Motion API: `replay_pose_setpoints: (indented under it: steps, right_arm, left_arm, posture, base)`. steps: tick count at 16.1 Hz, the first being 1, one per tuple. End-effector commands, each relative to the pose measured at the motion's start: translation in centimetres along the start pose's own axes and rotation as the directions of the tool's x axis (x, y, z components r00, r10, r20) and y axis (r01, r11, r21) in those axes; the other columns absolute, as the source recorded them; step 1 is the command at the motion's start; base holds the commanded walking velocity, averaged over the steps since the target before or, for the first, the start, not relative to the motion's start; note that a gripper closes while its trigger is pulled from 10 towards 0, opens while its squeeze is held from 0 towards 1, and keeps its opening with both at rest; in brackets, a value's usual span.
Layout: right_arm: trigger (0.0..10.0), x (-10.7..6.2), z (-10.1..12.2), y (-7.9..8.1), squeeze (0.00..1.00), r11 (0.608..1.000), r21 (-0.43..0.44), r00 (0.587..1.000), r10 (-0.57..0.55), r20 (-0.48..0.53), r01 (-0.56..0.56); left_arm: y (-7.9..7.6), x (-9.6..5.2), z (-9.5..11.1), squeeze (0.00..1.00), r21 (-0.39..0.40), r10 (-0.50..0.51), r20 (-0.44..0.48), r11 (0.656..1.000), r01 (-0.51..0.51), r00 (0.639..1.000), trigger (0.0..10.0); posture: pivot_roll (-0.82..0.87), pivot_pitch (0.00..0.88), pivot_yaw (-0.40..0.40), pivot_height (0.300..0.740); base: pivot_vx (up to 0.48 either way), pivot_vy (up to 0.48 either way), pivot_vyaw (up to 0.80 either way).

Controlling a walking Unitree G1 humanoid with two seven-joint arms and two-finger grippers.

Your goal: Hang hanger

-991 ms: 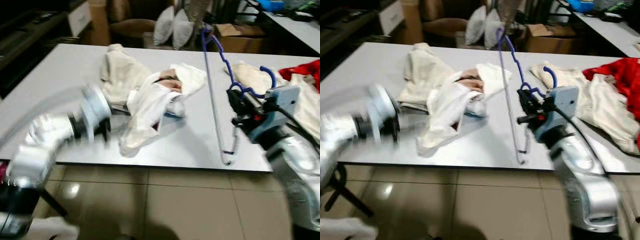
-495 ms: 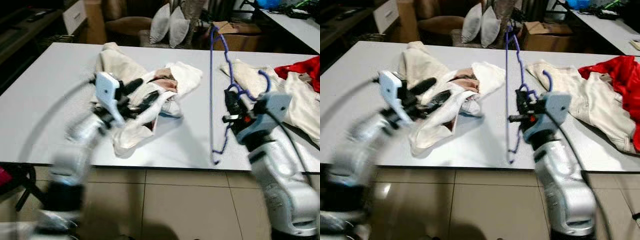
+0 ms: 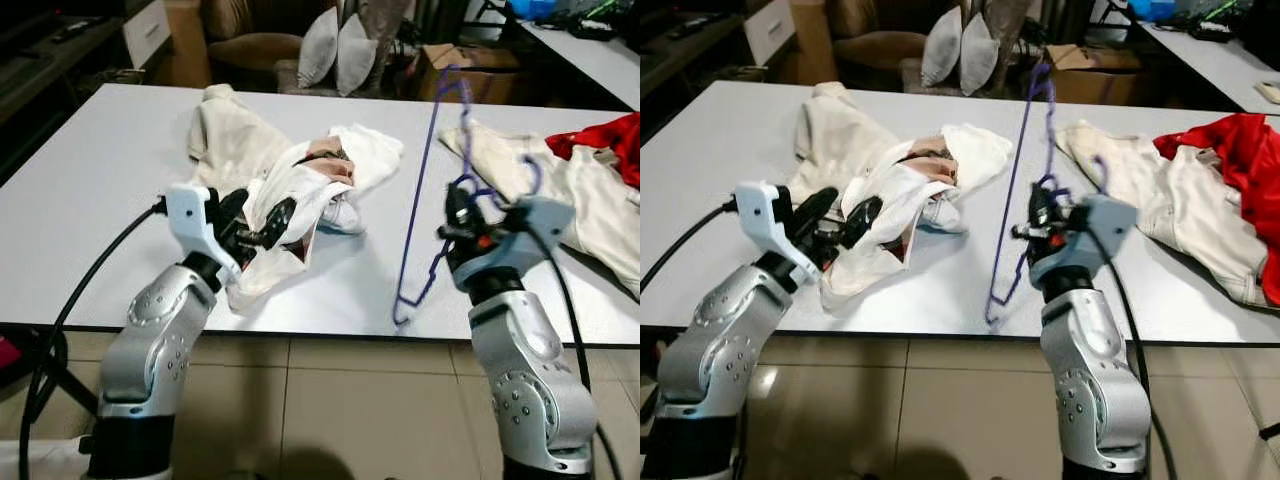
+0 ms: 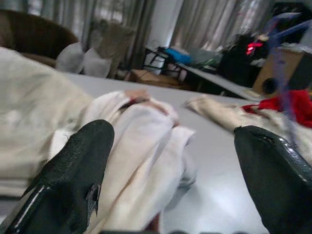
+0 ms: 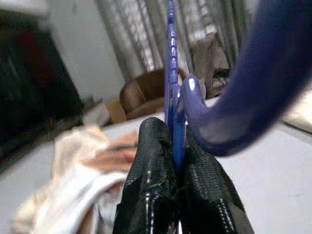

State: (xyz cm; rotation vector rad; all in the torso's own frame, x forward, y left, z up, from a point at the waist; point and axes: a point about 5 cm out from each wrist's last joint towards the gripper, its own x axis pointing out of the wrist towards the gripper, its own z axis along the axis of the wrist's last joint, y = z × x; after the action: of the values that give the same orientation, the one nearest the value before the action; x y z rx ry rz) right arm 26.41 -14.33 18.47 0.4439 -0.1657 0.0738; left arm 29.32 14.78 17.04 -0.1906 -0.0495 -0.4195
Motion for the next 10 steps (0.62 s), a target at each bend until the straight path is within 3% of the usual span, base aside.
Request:
replay_pose_setpoints:
  steps: [1,2,5,10]
  right_arm:
    - [10.0,0.1,-0.2,-0.5,0.0,0.996,0.069,0.998,-0.052,0.017,0.051]
    - [10.0,0.2,-0.7,-0.6,0.0,0.995,0.026,0.996,-0.091,-0.005,0.091]
    - [10.0,0.8,-1.6,1.0,0.0,0.994,-0.11,0.997,0.001,-0.083,-0.01]
    - [10.0,0.5,-1.7,0.8,0.0,0.99,-0.138,0.997,-0.002,-0.078,-0.009]
  left_arm:
    - [-0.4,0.3,0.2,0.53,0.036,0.025,0.014,0.999,-0.025,1.0,10.0]
    - [-0.5,0.2,0.3,0.49,0.025,0.049,0.017,0.998,-0.049,0.999,10.0]
    - [-0.8,-0.1,0.1,0.48,0.054,0.041,0.002,0.998,-0.041,0.999,10.0]
    - [-0.6,0.5,-0.8,0.45,0.052,0.084,-0.023,0.995,-0.082,0.996,10.0]
  posture:
    - [-0.18,0.0,-0.044,0.74]
    - [-0.17,0.0,-0.051,0.74]
    - [-0.17,0.0,-0.059,0.74]
    - [-0.19,0.0,-0.05,0.74]
  base:
    - [0.0,0.0,0.0]
    - [0.0,0.0,0.0]
    - [0.0,-0.256,0.0]
    - [0.0,-0.48,0.0]
